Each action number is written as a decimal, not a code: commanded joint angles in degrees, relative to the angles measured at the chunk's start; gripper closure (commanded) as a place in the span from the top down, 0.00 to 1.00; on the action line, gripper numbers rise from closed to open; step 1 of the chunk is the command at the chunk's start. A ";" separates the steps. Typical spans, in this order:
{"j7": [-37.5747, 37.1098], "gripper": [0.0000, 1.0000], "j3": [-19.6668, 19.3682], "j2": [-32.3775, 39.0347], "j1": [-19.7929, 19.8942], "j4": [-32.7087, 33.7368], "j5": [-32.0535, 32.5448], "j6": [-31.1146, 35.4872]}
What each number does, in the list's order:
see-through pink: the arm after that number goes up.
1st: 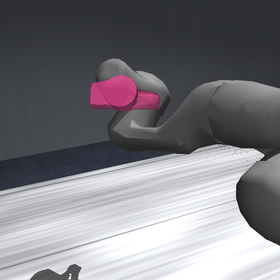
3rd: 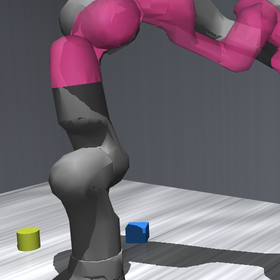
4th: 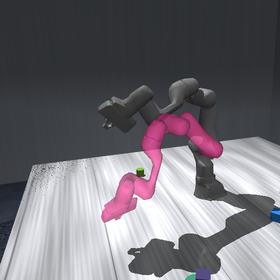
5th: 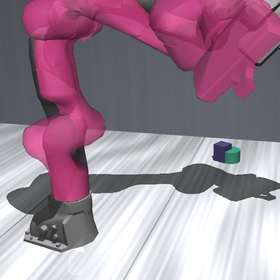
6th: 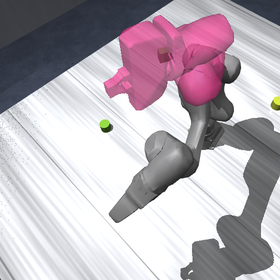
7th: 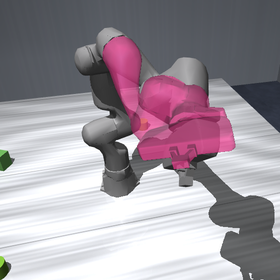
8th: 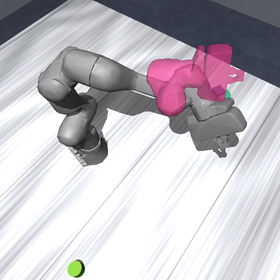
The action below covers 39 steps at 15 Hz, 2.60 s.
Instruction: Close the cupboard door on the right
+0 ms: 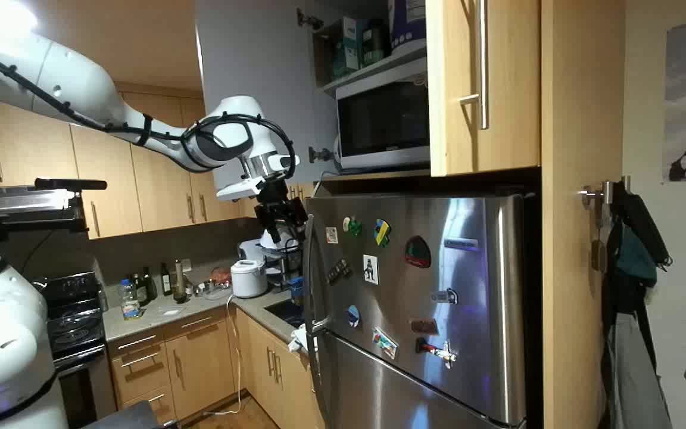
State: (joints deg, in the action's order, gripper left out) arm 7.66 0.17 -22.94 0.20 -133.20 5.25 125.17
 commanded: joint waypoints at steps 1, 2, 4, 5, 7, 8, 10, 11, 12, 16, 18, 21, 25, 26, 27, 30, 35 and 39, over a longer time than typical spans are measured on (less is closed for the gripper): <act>-0.13 1.00 -0.30 0.02 -0.35 0.09 0.15 -0.11; -1.42 1.00 0.25 -0.90 0.08 -0.43 1.13 -0.48; -3.10 1.00 0.90 -3.60 0.54 -2.11 2.56 -1.50; -4.58 1.00 1.32 -5.21 0.91 -3.18 3.81 -1.58; -6.30 1.00 1.63 -8.99 1.17 -5.52 5.30 -1.92; -7.40 1.00 1.83 -11.33 1.32 -6.95 5.91 -2.09; -10.39 1.00 2.56 -15.65 2.06 -9.50 7.35 -2.28; -12.30 1.00 3.08 -17.75 2.69 -10.76 8.29 -2.26; -14.23 1.00 3.62 -20.05 3.49 -12.14 9.18 -2.14; -22.34 1.00 5.10 -28.86 7.55 -17.09 11.43 -1.97; -24.78 1.00 4.74 -32.62 9.67 -18.87 11.14 -1.90; -27.44 1.00 3.67 -37.15 13.79 -20.79 11.08 -1.11; -28.25 1.00 1.71 -39.60 19.32 -21.37 12.06 2.17; -28.28 1.00 1.29 -39.00 20.82 -20.88 12.46 3.63; -27.99 1.00 0.74 -38.45 21.96 -20.65 12.77 5.43; -29.58 1.00 -0.09 -35.41 26.78 -19.28 13.76 10.81; -30.66 1.00 -0.80 -31.51 33.26 -17.49 13.35 17.22; -30.11 1.00 -2.61 -29.11 37.87 -15.10 12.44 21.44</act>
State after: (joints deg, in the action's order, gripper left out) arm -21.69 -1.55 -55.08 34.97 -151.19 17.73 143.70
